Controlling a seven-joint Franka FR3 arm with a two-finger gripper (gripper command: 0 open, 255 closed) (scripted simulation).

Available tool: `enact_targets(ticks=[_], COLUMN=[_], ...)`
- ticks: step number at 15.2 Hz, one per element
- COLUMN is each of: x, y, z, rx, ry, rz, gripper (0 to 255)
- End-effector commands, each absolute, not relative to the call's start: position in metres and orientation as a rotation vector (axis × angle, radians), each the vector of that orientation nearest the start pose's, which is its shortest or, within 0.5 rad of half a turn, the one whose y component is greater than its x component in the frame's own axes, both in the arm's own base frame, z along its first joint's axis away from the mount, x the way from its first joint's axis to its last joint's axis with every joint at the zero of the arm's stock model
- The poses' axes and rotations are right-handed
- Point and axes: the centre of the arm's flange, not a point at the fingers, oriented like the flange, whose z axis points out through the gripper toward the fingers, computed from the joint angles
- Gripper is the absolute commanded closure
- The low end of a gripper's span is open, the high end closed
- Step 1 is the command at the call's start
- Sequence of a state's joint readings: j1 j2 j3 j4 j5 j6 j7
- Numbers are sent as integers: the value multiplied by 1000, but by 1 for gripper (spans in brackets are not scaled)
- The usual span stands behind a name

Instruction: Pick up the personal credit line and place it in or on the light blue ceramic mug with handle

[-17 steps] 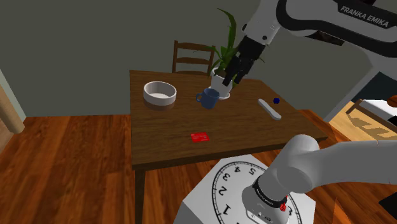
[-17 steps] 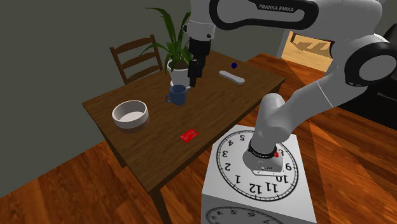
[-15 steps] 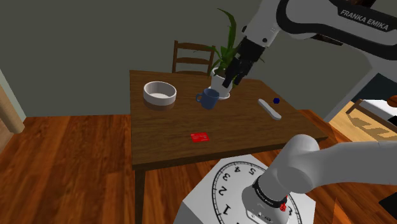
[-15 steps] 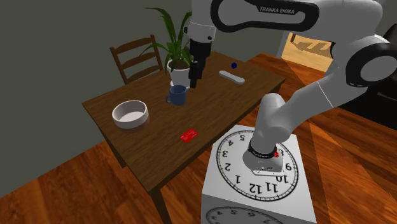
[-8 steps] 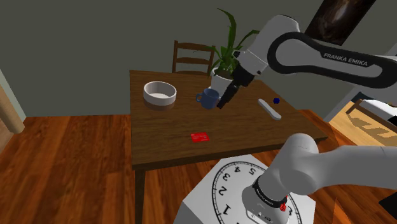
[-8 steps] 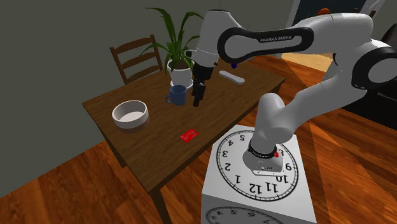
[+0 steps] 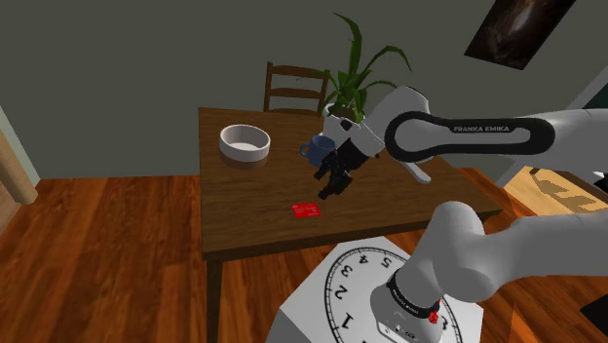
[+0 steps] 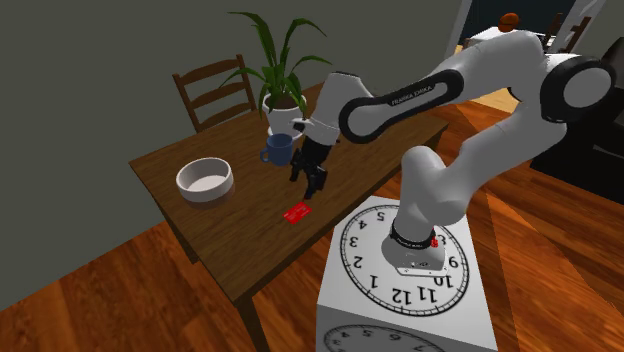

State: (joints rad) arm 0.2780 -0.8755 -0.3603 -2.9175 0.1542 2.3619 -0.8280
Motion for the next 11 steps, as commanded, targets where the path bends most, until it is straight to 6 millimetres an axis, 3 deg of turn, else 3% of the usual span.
enact_targets(ticks=[1, 4, 11], x=[315, 324, 334], y=[-7, -4, 11], z=[385, 344, 317], rx=[-2553, -2418, -2418], ry=[-1155, -1341, -1341], rz=[-645, -722, -722], gripper=[0, 0, 0])
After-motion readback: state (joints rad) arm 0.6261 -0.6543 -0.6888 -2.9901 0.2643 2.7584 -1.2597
